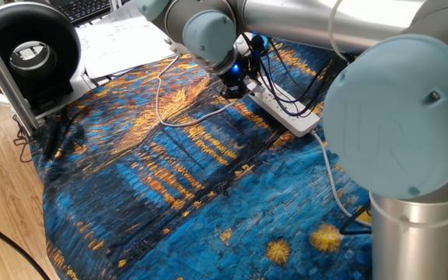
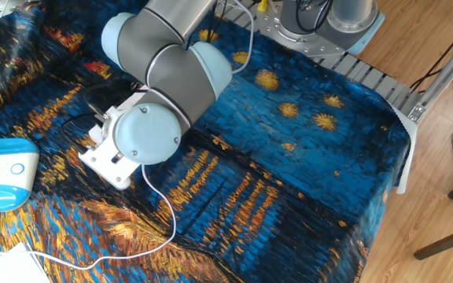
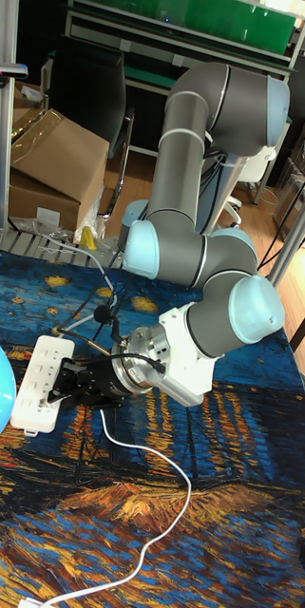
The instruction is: Plug in the power cord of the desk lamp, turn on the socket, and light up the desk lamp
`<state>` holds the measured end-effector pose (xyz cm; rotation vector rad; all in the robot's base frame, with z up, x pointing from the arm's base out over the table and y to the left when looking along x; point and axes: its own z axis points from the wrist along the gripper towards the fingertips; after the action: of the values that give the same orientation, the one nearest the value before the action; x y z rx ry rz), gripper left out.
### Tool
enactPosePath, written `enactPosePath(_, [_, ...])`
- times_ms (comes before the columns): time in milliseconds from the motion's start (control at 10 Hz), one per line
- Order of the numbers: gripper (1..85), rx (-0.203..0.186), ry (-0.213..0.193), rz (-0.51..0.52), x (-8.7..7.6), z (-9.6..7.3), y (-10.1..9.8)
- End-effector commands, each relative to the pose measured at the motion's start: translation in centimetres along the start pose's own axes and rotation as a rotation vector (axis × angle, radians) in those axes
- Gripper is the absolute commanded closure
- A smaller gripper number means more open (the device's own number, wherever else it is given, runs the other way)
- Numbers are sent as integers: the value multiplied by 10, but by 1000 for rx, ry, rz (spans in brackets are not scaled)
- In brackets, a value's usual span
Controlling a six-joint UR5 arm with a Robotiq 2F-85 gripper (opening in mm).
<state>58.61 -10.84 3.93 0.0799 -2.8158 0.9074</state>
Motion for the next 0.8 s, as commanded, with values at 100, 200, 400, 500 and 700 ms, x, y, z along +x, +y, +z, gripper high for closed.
enactPosePath(100, [547, -19, 33, 26, 7, -3, 5])
enactPosePath(200, [550, -20, 36, 28, 8, -4, 6])
enactPosePath(400, [557, 0, 43, 31, 9, -1, 1])
enactPosePath(500, [567, -1, 44, 31, 10, 1, -1])
enactPosePath(700, [577, 5, 55, 40, 12, 2, -2])
